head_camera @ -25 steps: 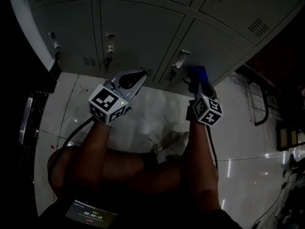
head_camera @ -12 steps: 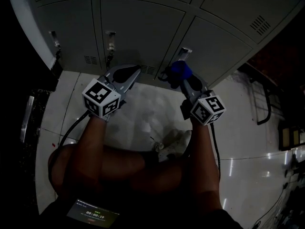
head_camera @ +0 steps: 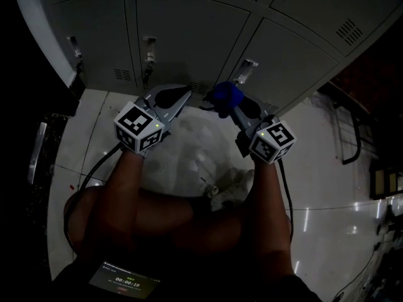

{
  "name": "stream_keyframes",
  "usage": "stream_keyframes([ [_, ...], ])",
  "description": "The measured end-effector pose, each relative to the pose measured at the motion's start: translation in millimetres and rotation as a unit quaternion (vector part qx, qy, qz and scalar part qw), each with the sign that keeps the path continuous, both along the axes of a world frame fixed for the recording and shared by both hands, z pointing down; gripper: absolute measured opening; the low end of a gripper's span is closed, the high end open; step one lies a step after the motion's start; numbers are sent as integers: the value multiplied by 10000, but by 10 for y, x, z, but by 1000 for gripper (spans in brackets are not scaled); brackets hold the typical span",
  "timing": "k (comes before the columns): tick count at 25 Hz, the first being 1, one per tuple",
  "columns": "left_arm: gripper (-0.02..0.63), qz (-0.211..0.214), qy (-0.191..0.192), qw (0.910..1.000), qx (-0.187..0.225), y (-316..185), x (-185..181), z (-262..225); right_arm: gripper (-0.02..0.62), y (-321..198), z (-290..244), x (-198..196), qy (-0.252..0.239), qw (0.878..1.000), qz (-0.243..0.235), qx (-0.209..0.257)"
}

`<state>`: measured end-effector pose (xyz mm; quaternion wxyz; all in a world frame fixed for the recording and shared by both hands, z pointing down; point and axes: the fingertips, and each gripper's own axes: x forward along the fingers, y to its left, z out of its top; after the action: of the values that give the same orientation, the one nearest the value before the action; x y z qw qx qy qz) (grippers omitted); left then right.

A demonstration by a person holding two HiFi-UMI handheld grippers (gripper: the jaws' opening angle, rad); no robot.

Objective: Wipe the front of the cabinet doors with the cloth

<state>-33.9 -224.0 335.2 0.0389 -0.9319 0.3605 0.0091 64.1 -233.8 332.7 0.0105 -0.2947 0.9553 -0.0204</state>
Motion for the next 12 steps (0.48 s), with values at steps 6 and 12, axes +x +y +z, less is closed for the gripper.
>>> stream_keyframes([
  [6, 5, 7, -44, 10000, -13, -6, 18, 48, 80, 28, 77, -61, 193, 9997, -133, -8],
  [12, 5, 35, -43, 10000, -34, -4, 35, 55, 80, 66, 128, -155, 246, 9992, -301, -117],
])
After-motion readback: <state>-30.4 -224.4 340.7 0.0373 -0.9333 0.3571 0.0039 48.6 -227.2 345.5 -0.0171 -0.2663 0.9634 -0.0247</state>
